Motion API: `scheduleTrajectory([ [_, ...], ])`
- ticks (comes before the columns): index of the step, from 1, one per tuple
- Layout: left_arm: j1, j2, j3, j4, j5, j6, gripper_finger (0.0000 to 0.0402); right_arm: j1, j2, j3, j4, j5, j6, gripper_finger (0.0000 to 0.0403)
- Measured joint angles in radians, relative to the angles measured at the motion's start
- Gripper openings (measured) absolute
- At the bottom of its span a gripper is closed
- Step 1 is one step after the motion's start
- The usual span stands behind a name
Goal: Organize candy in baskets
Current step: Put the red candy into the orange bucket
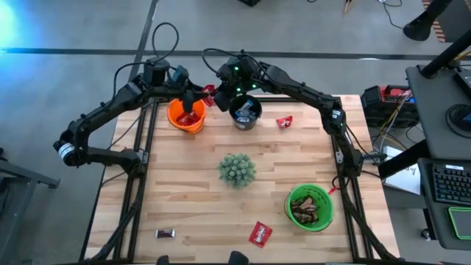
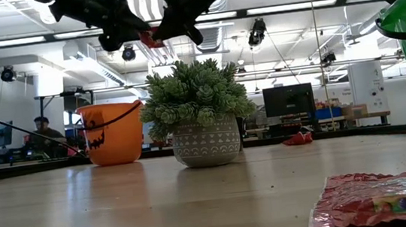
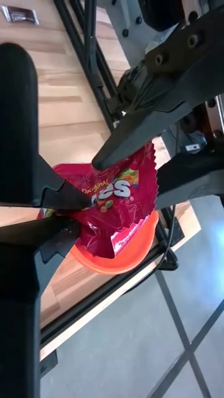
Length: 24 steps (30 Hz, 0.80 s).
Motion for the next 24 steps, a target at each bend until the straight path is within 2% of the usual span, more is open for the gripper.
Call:
scheduleTrajectory([
  [3,0.0,0.0,0.0,-0.007,0.034,0.034,0.0095,0.0,0.0,0.0,-0.001,-0.005,0.0,0.0008],
  [10,0.002,0.0,0.0,-0.02,0.061,0.082,0.0009,0.001,0.0,0.0,-0.002,-0.014,0.019,0.0008],
  [24,0.002,-0.006,0.0,-0.021,0.061,0.093,0.0001,0.0,-0.005,0.0,0.013,-0.048,-0.01,0.0018],
])
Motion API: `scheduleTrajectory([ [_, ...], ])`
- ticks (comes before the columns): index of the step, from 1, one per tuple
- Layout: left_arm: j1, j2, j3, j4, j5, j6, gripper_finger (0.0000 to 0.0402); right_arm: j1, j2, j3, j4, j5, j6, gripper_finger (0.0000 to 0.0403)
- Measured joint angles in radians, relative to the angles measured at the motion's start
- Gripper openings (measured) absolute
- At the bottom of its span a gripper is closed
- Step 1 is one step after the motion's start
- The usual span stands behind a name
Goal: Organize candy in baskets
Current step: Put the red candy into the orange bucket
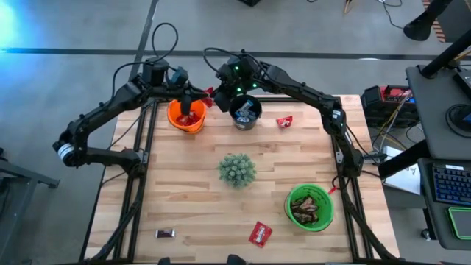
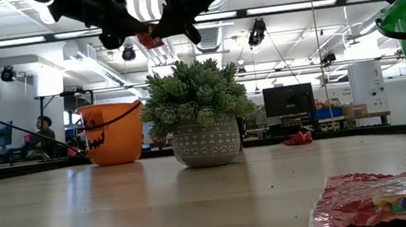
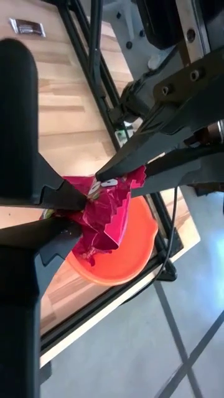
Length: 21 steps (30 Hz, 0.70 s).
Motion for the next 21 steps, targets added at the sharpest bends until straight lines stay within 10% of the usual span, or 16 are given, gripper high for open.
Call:
scheduleTrajectory([
  [21,0.052,-0.064,0.0,-0.338,-0.174,0.153,0.0,-0.041,-0.095,0.0,-0.193,-0.072,-0.112,0.0168],
])
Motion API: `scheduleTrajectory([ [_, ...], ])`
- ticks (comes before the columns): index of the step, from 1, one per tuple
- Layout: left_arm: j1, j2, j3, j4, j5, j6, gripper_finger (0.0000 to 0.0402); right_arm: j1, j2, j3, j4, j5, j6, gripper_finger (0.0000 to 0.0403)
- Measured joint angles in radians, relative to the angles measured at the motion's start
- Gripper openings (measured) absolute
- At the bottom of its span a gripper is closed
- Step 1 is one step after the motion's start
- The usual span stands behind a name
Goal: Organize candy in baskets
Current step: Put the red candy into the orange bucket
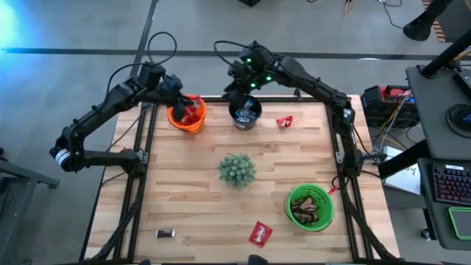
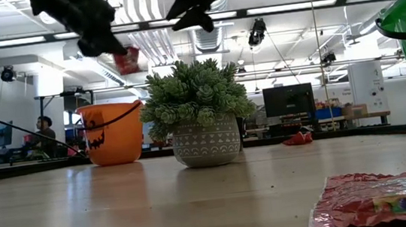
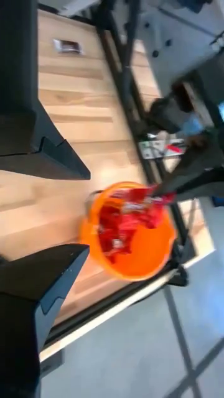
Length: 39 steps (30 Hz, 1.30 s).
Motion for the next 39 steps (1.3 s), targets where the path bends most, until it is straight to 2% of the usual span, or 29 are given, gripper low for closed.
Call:
scheduleTrajectory([
  [5,0.003,-0.003,0.0,-0.115,-0.053,0.046,0.0,-0.024,-0.059,0.0,-0.189,0.039,-0.077,0.016],
  [10,0.008,-0.003,0.0,-0.166,-0.153,0.062,0.0,-0.034,-0.099,0.0,-0.374,0.204,-0.146,0.0153],
  [14,0.007,0.0,0.0,-0.174,-0.166,0.064,0.0,-0.038,-0.112,0.0,-0.511,0.324,-0.185,0.0153],
  [17,0.007,0.007,0.0,-0.188,-0.188,0.064,0.0,-0.041,-0.112,0.0,-0.579,0.363,-0.185,0.0154],
  [23,0.007,0.013,0.0,-0.21,-0.239,0.078,0.0,-0.043,-0.113,-0.001,-0.602,0.386,-0.17,0.0152],
  [27,0.007,0.013,0.0,-0.216,-0.289,0.077,0.0014,-0.043,-0.113,-0.001,-0.602,0.387,-0.168,0.0151],
  [30,0.007,0.013,0.0,-0.216,-0.291,0.076,0.0034,-0.044,-0.113,-0.001,-0.602,0.396,-0.148,0.0152],
  [36,0.007,0.013,0.0,-0.215,-0.291,0.076,0.009,-0.048,-0.113,-0.001,-0.603,0.52,-0.148,0.0159],
  [39,0.007,0.013,0.0,-0.213,-0.292,0.078,0.0115,-0.057,-0.112,-0.001,-0.602,0.525,-0.145,0.0162],
])
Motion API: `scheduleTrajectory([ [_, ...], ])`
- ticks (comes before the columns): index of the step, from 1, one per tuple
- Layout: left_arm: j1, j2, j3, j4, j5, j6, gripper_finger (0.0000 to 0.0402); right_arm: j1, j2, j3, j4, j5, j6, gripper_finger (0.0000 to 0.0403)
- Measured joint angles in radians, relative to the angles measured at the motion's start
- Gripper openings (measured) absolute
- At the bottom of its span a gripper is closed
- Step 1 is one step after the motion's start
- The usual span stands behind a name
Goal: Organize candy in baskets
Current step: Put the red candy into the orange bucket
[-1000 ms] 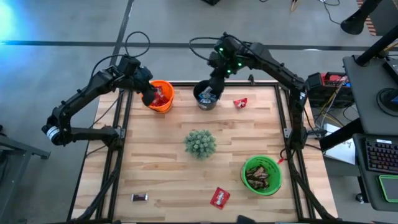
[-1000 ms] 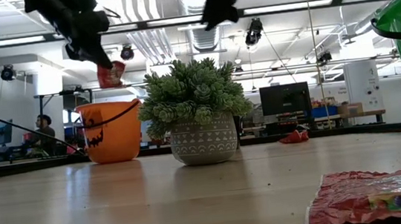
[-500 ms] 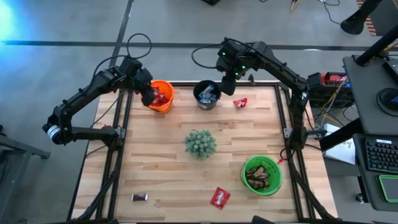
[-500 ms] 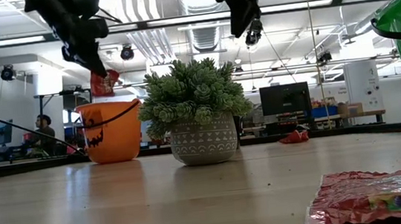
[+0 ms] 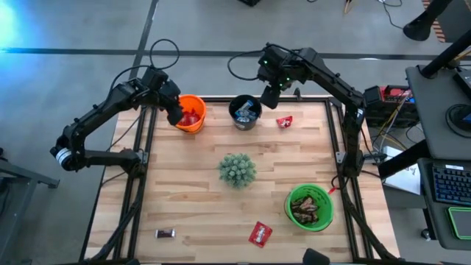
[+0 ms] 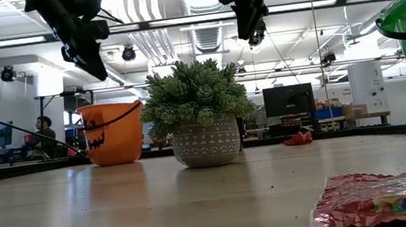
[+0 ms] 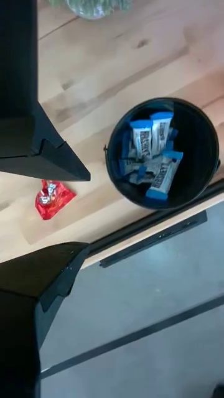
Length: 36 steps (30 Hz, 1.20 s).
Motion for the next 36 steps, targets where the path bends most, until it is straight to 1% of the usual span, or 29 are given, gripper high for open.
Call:
scheduleTrajectory([
  [4,0.0,0.0,0.0,0.0,0.0,0.0,0.0129,-0.015,0.013,-0.001,0.0,-0.003,0.013,0.0161],
  [13,0.0,0.0,0.0,0.0,0.0,-0.006,0.013,-0.084,0.1,-0.002,-0.036,-0.013,0.149,0.0166],
  [15,0.0,0.0,0.0,0.0,0.0,-0.001,0.013,-0.092,0.118,-0.002,-0.049,-0.027,0.167,0.0167],
  [19,0.0,0.0,0.0,-0.003,0.0,0.023,0.013,-0.116,0.141,-0.007,-0.046,-0.109,0.224,0.0167],
  [22,0.0,0.0,0.0,-0.003,-0.001,0.023,0.013,-0.12,0.141,-0.029,-0.046,-0.114,0.275,0.0167],
  [26,0.0,0.0,0.0,-0.003,-0.002,0.042,0.013,-0.136,0.141,-0.102,-0.045,-0.116,0.329,0.0167],
  [31,0.0,0.0,0.0,-0.003,-0.002,0.073,0.013,-0.161,0.141,-0.26,-0.035,-0.113,0.342,0.0167],
  [36,0.0,0.0,0.0,-0.004,-0.002,0.075,0.013,-0.176,0.141,-0.414,0.075,-0.127,0.342,0.0167],
])
